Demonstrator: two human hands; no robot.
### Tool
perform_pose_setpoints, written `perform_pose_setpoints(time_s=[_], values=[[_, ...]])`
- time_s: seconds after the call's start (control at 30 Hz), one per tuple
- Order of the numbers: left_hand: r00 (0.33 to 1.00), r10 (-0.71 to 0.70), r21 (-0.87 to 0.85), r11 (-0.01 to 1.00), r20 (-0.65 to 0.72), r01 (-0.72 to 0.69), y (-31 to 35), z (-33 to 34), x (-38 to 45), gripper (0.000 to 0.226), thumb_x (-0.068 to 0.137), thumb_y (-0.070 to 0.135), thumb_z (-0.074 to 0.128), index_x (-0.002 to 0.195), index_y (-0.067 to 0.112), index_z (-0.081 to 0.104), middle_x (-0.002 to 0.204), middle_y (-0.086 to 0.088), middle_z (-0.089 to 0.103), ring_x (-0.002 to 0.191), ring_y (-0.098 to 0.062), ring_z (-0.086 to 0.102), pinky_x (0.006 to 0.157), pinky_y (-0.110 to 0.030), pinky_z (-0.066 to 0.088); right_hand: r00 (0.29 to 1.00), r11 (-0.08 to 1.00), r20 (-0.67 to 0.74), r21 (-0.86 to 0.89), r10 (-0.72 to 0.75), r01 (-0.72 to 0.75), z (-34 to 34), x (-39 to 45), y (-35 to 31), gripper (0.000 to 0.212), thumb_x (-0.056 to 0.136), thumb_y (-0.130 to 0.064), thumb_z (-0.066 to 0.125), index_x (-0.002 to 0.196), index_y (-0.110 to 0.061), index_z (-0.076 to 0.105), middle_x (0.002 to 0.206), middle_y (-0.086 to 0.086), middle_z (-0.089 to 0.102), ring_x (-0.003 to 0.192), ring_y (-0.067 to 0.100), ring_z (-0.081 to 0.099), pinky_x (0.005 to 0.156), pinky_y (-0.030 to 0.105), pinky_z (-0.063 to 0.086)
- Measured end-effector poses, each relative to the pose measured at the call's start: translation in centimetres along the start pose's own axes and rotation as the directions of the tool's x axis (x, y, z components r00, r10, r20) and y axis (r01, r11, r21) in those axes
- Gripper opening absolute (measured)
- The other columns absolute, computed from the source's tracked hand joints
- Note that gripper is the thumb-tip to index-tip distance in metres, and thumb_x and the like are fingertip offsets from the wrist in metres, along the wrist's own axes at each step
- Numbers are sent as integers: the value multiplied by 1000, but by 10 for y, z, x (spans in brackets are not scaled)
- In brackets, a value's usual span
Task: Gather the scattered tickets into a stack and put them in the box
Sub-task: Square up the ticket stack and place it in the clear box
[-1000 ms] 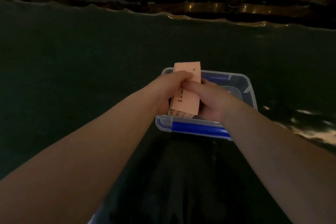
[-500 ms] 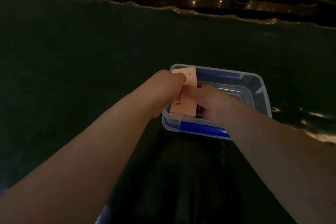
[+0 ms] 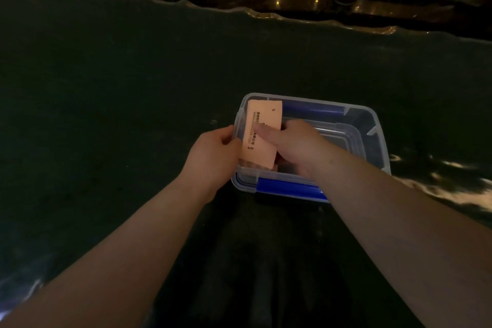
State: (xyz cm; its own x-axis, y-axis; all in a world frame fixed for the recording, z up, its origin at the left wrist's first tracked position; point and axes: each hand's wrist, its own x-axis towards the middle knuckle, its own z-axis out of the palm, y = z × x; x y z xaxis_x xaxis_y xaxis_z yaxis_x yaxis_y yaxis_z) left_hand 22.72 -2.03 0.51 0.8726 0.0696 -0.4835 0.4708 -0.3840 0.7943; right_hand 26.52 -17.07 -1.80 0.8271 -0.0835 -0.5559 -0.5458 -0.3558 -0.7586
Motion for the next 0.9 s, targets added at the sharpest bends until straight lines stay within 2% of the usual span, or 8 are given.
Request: perform_pose_setpoints(time_s=[0.13, 0.3, 0.43, 0.53, 0.6, 0.67, 0.8, 0.9], values=[[1000, -29, -11, 1000, 1, 29, 3, 0, 1, 49, 104, 21, 53, 151, 34, 48, 121, 6, 68, 104, -13, 71, 90, -41, 63, 1000, 1000, -4, -27, -6, 6, 3, -1, -5, 31, 90, -46, 67, 116, -30, 61, 87, -8, 68, 86, 17, 68, 84, 45, 58], [1000, 0, 23, 1000, -9, 1, 1, 1, 2, 50, 104, 21, 54, 152, 32, 47, 127, 4, 67, 104, -12, 69, 89, -39, 62, 1000, 999, 20, -40, 3, -2, 3, -6, -7, 36, 94, -47, 60, 125, -29, 60, 86, -9, 66, 84, 16, 66, 78, 39, 57], [1000, 13, 25, 1000, -15, -13, -1, 2, 2, 49, 104, 22, 53, 152, 32, 47, 123, 6, 66, 103, -11, 68, 87, -38, 62, 999, 996, -34, -88, -10, 6, 10, -7, -9, 43, 96, -49, 54, 134, -28, 55, 118, 3, 69, 104, 25, 66, 91, 47, 55], [1000, 19, 29, 999, -16, -18, -1, 2, 2, 49, 104, 21, 53, 152, 32, 48, 122, 7, 66, 101, -10, 68, 86, -37, 62, 994, 990, -104, -142, -23, 7, 16, -10, -11, 52, 91, -54, 57, 136, -28, 55, 127, 6, 63, 105, 27, 64, 87, 45, 55], [1000, 17, 34, 999, -25, -16, -1, 2, 3, 51, 104, 22, 53, 154, 33, 45, 127, 6, 64, 101, -10, 68, 83, -35, 62, 992, 996, -121, -88, -27, 17, 15, -11, -11, 49, 91, -49, 62, 136, -27, 56, 126, 6, 66, 108, 27, 65, 79, 38, 54], [999, 20, 40, 999, -36, -19, -1, 3, 3, 53, 105, 22, 53, 156, 33, 42, 124, 9, 61, 99, -9, 67, 78, -31, 61, 993, 999, -115, -23, -36, 33, 11, -15, -11, 44, 93, -39, 64, 134, -25, 58, 125, 4, 68, 110, 25, 65, 71, 34, 51], [999, 35, 62, 998, -41, -32, -2, 4, 4, 52, 105, 22, 53, 155, 33, 45, 122, 9, 64, 97, -8, 66, 74, -28, 59, 990, 997, -119, -4, -76, 76, 10, -19, -11, 41, 93, -36, 65, 132, -24, 60, 123, 4, 70, 108, 23, 67, 73, 34, 54], [998, 35, 78, 996, -43, -32, -2, 4, 4, 51, 105, 22, 52, 154, 33, 45, 124, 7, 65, 100, -8, 66, 79, -31, 61, 989, 998, -128, 5, -68, 70, 11, -20, -11, 40, 93, -37, 66, 130, -25, 61, 122, 3, 70, 106, 22, 67, 70, 32, 53]])
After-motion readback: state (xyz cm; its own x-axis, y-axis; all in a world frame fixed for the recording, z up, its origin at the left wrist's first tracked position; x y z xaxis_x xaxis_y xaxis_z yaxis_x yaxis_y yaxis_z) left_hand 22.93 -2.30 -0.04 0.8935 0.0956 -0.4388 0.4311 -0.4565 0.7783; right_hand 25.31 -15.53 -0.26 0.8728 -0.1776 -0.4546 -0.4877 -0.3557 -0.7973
